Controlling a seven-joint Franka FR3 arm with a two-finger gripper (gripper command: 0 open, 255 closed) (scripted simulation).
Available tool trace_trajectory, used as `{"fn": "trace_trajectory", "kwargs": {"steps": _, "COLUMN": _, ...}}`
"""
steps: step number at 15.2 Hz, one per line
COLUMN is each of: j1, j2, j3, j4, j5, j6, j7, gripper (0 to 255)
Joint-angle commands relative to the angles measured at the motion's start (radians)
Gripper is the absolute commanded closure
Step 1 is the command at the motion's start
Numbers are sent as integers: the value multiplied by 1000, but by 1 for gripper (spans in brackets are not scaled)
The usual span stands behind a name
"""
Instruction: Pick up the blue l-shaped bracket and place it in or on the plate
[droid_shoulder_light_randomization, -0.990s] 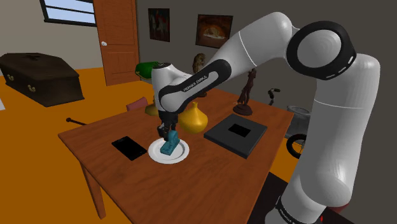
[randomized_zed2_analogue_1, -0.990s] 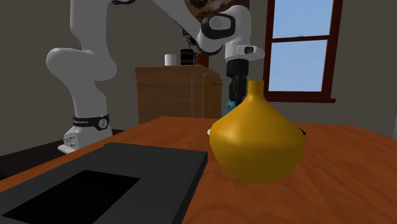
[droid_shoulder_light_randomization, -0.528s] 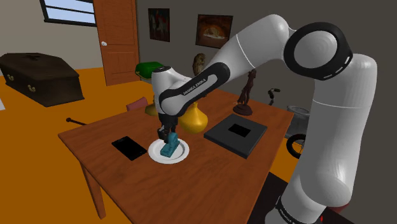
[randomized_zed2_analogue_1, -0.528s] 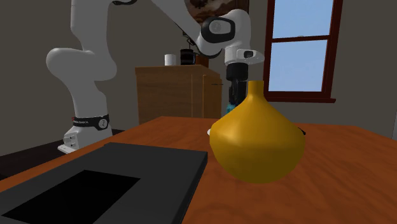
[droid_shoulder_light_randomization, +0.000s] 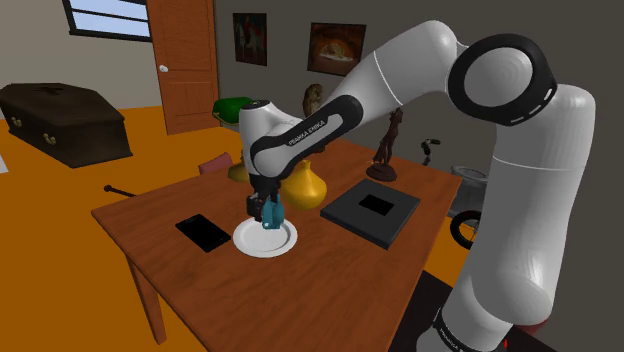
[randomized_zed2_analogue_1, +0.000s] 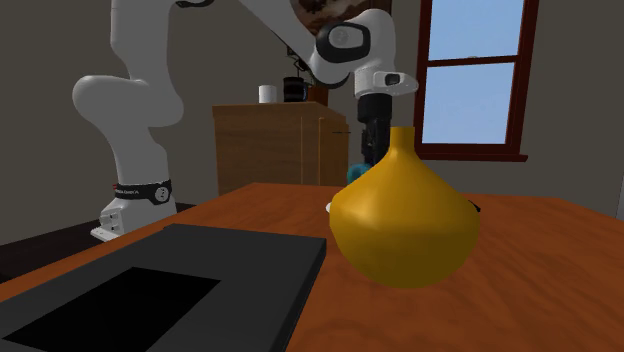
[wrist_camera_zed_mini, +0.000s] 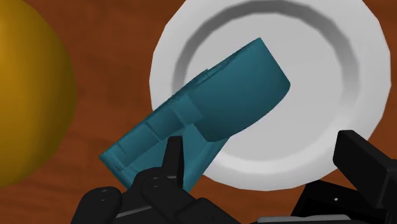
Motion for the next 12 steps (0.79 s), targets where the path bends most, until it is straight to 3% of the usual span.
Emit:
{"fn": "trace_trajectory", "kwargs": {"steps": 1, "j1": 5, "j2": -9, "j3": 8, "j4": 1, "j5": 12, "j6": -27, "j7": -4, "gripper": 0}}
{"fn": "trace_trajectory", "kwargs": {"steps": 4, "j1": 10, "j2": -55, "j3": 17, "j4": 40, "j5": 34, "j6": -111, "j7": -18, "gripper": 0}}
{"fn": "trace_trajectory", "kwargs": {"steps": 12, "j1": 10, "j2": -55, "j3": 17, "j4": 40, "j5": 34, "j6": -111, "j7": -18, "gripper": 0}}
